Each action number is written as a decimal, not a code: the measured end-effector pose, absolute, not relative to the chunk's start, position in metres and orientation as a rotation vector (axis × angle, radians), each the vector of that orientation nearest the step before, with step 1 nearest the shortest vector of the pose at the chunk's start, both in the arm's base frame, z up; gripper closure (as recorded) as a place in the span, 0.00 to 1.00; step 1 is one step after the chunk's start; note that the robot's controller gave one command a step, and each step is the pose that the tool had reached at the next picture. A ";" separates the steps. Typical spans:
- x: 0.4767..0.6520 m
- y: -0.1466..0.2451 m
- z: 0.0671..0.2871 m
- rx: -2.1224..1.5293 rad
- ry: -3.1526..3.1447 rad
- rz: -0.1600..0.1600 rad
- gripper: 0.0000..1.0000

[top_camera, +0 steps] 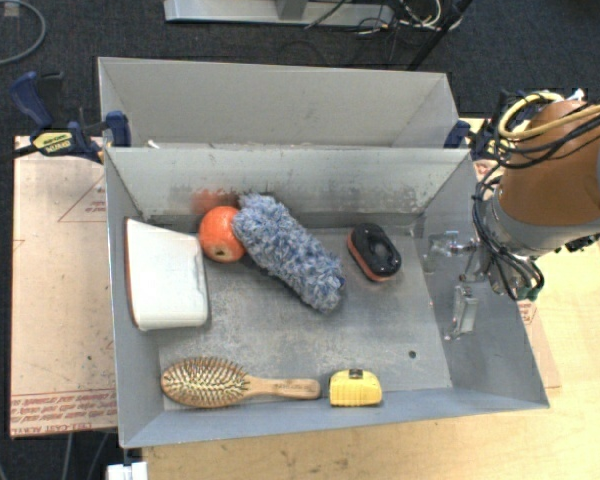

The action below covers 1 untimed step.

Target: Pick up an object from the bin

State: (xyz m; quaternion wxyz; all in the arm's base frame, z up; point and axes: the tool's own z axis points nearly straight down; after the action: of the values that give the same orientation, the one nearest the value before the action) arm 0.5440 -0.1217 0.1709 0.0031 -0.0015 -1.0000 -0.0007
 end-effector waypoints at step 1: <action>0.546 -0.121 0.176 -0.001 -3.143 0.000 0.00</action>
Offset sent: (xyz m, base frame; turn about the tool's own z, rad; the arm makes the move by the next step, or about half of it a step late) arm 0.0393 0.0613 -0.0957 -0.0940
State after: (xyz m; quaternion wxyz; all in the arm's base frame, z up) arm 0.5456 -0.1212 0.1757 -0.0006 -0.0002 -1.0000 0.0000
